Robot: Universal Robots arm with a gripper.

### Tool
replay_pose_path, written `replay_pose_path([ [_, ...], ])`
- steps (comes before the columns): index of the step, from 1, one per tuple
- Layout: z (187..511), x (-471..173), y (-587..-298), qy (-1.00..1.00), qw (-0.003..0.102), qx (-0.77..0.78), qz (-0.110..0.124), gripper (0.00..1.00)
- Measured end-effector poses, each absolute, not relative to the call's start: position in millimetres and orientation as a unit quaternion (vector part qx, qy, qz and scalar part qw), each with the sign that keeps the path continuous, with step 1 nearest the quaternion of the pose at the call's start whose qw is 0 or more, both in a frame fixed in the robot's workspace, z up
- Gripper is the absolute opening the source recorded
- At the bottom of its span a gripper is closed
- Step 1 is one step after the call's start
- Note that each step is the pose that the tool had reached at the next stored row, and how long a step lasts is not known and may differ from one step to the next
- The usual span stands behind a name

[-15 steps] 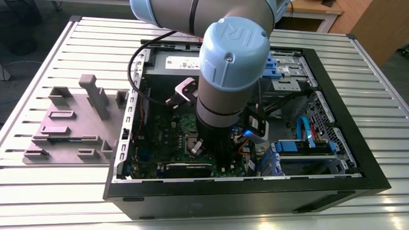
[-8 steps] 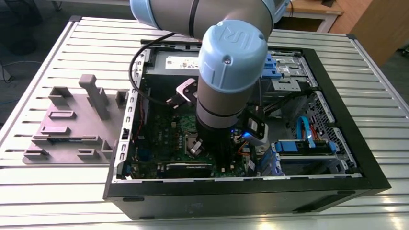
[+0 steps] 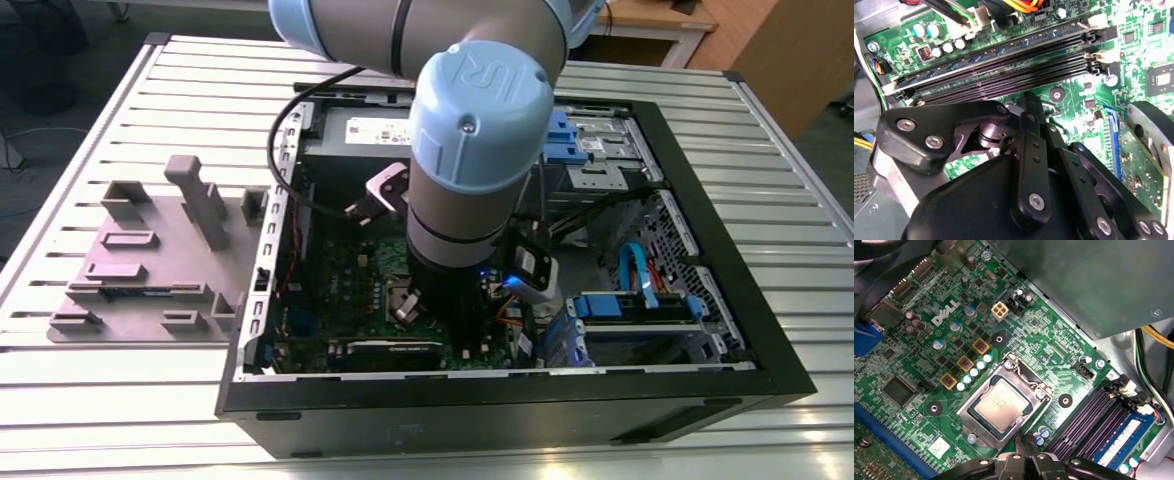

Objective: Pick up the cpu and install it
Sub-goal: 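Install the first cpu locking lever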

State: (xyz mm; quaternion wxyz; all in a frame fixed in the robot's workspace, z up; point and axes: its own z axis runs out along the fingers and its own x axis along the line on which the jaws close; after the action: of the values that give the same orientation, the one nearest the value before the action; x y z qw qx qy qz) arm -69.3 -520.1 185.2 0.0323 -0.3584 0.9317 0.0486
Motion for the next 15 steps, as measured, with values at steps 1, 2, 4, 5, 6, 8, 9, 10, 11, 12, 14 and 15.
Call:
replay_pose_path([
  [1,187,-69,-520,0.932,0.033,-0.358,0.049,0.11],
  [2,189,-69,-520,0.932,0.033,-0.357,0.049,0.11],
  [4,196,-69,-520,0.933,0.032,-0.356,0.048,0.11],
  [5,198,-69,-520,0.933,0.032,-0.355,0.048,0.11],
  [6,202,-69,-520,0.933,0.032,-0.355,0.048,0.11],
  [8,208,-69,-520,0.934,0.032,-0.354,0.047,0.11],
  [9,212,-69,-520,0.934,0.032,-0.353,0.047,0.11],
  [10,216,-69,-520,0.934,0.032,-0.353,0.047,0.11],
  [11,219,-69,-520,0.934,0.032,-0.352,0.047,0.11],
  [12,222,-69,-520,0.934,0.032,-0.352,0.047,0.11],
  [14,228,-69,-520,0.935,0.032,-0.352,0.046,0.11],
  [15,229,-69,-520,0.935,0.031,-0.351,0.046,0.11],
])
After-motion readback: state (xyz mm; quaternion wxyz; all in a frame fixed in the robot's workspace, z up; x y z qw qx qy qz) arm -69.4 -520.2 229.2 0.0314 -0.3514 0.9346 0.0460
